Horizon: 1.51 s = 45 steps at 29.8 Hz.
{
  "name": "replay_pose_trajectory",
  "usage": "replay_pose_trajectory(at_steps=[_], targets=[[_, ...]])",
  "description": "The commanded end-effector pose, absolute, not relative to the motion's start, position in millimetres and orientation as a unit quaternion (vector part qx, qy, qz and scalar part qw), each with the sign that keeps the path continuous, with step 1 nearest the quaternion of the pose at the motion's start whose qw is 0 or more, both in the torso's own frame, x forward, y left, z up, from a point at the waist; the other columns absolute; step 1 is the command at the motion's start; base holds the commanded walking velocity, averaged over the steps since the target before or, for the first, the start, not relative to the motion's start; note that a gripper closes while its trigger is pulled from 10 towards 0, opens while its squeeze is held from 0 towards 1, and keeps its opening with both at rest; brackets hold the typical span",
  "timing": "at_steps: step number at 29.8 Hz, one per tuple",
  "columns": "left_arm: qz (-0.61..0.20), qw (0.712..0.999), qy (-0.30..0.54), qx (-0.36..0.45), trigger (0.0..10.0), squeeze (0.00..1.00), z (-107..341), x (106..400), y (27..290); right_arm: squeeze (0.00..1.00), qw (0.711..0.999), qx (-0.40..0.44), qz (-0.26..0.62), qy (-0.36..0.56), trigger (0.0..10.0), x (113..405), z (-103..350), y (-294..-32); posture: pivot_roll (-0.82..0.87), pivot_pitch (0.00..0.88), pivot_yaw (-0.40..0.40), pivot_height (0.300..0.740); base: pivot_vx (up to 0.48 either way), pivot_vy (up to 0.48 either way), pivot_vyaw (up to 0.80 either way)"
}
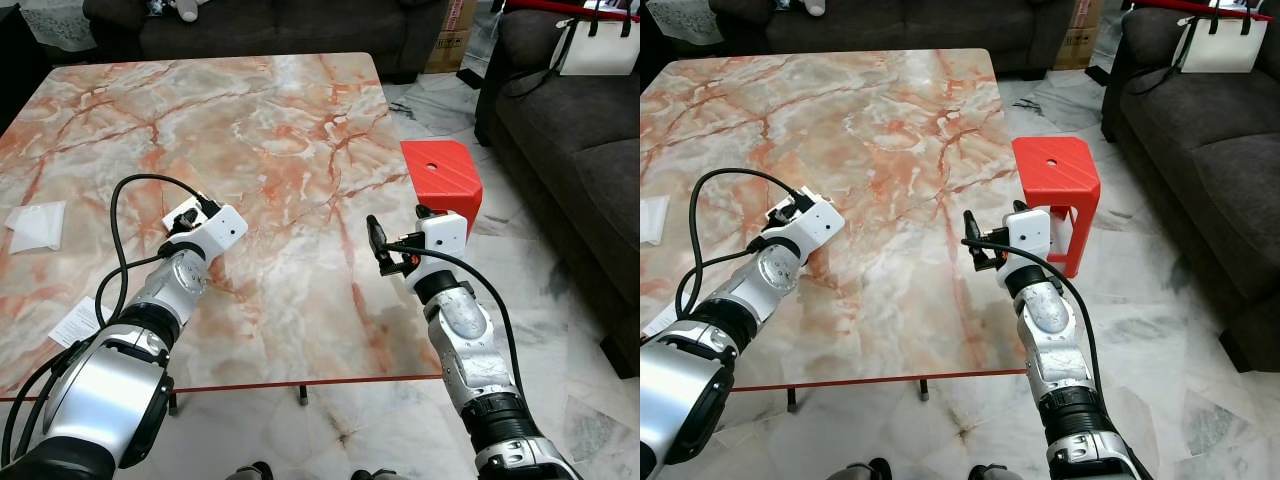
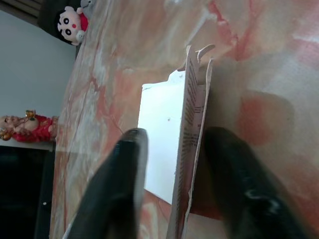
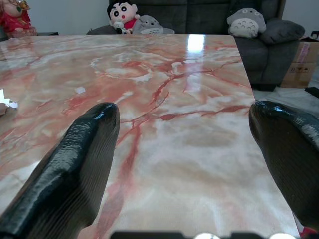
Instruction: Picking trash to rubbish bin
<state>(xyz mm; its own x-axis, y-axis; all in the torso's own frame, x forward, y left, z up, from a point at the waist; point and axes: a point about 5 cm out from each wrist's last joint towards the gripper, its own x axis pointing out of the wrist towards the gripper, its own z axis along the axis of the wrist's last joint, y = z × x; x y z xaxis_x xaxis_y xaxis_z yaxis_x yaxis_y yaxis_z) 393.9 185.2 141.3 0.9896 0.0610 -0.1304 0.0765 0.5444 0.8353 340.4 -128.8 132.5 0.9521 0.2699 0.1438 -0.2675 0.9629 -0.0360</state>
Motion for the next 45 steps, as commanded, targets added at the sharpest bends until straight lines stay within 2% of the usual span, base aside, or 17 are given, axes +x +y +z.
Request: replay_pose_trajectory(at_steps=[1,25,27,28,29,30,31,32,37,39,45], targets=[[0.003,0.871,0.082,0.484,0.0,0.00,138.8,392.4,191.5,0.00,0.987,-0.010,0.139,-0.075,10.0,340.1,133.6,-128.2,-0.10,0.143,-0.001,0.740,0.000,0.000,0.00],[0.007,0.867,0.063,0.495,0.0,0.00,134.0,388.4,192.8,0.00,0.987,-0.006,0.140,-0.074,10.0,342.9,132.6,-122.9,-0.08,0.077,0.009,0.740,0.000,0.000,0.00],[0.022,0.872,0.002,0.488,0.0,0.00,143.7,388.2,188.9,0.00,0.988,0.001,0.131,-0.082,10.0,346.1,136.3,-121.9,-0.07,0.046,0.020,0.740,0.000,0.000,0.00],[0.022,0.872,0.002,0.488,0.0,0.00,143.7,388.2,188.9,0.00,0.988,0.001,0.131,-0.082,10.0,346.1,136.3,-121.9,-0.07,0.046,0.020,0.740,0.000,0.000,0.00],[0.038,0.890,-0.030,0.454,0.0,0.00,150.3,387.5,187.9,0.00,0.988,0.004,0.127,-0.085,10.0,348.4,138.2,-120.7,-0.07,0.029,0.024,0.740,0.000,0.000,0.00],[0.042,0.897,-0.051,0.437,7.7,0.00,154.4,386.5,186.5,0.00,0.988,0.008,0.123,-0.089,10.0,349.5,140.1,-120.7,-0.06,0.022,0.026,0.740,0.000,0.000,0.00],[0.042,0.897,-0.051,0.437,7.7,0.00,154.4,386.5,186.5,0.00,0.988,0.008,0.123,-0.089,10.0,349.5,140.1,-120.7,-0.06,0.022,0.026,0.740,0.000,0.000,0.00],[0.047,0.909,-0.077,0.407,10.0,0.00,159.3,384.5,184.9,0.00,0.989,0.011,0.118,-0.094,10.0,351.3,142.8,-120.7,-0.06,0.008,0.031,0.740,0.000,0.000,0.00],[0.052,0.935,-0.111,0.334,10.0,0.00,165.3,378.6,182.1,0.00,0.989,0.018,0.101,-0.107,10.0,355.7,149.8,-121.8,-0.05,0.000,0.039,0.740,0.000,0.000,0.00],[0.063,0.952,-0.131,0.269,10.0,0.00,168.5,374.3,182.4,0.00,0.989,0.024,0.089,-0.119,10.0,358.2,156.0,-123.6,-0.05,0.000,0.043,0.740,0.000,0.000,0.00],[0.091,0.962,-0.172,0.190,10.0,0.00,176.5,364.9,190.7,0.00,0.987,0.026,0.082,-0.136,10.0,361.3,164.7,-127.8,-0.04,0.000,0.039,0.740,0.000,0.000,0.00]])
